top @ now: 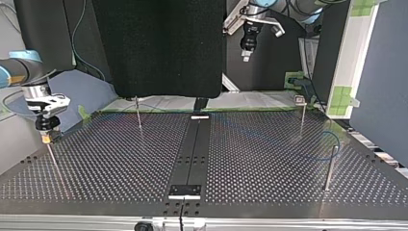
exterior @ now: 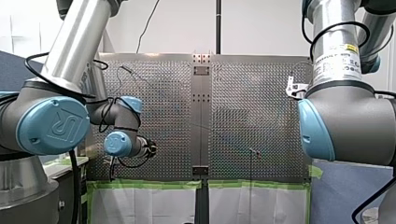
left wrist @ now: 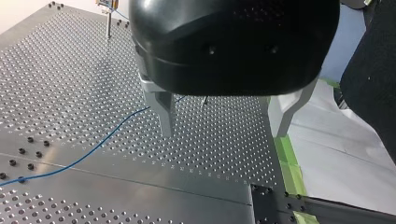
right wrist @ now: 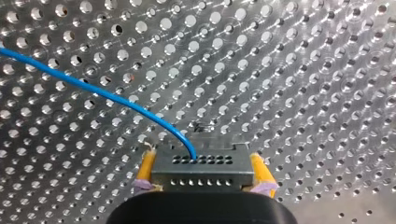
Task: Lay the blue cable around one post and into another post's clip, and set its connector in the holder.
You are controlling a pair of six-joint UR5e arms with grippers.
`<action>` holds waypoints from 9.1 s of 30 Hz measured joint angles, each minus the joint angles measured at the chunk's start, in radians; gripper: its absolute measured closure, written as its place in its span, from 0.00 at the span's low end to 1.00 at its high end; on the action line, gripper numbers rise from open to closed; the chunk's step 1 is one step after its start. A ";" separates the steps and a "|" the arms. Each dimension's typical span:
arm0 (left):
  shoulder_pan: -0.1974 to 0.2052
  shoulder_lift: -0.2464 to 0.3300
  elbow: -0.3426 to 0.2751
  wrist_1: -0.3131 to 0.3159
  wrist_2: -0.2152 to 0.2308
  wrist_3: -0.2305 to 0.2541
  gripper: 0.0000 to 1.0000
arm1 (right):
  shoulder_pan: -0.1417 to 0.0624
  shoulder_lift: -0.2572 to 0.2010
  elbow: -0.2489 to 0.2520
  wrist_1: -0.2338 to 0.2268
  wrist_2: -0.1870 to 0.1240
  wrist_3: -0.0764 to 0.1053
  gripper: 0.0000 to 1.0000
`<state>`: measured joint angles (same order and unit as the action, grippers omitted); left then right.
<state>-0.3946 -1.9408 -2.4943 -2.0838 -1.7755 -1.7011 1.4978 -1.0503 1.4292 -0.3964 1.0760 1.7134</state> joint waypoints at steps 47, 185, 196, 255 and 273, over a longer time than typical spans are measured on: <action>0.000 0.000 0.000 0.005 0.002 0.000 0.00 | 0.006 0.002 -0.003 -0.008 0.022 -0.001 0.44; 0.000 0.000 -0.001 -0.007 0.005 0.000 0.00 | 0.160 -0.108 0.245 -0.035 0.557 -0.006 0.00; 0.000 0.000 -0.002 -0.013 0.005 0.000 0.00 | 0.252 -0.108 0.262 -0.039 0.619 -0.055 0.00; 0.007 0.001 0.133 -0.100 -0.129 -0.069 0.00 | 0.755 -0.066 0.368 -0.059 0.652 -0.178 0.00; 0.014 0.000 0.134 -0.123 -0.133 -0.064 0.00 | 0.890 -0.061 0.475 -0.180 0.655 -0.135 0.00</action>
<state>-0.3804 -1.9405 -2.3605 -2.2071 -1.9084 -1.7648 2.3879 -1.1115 1.9042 -0.5764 1.7312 1.5786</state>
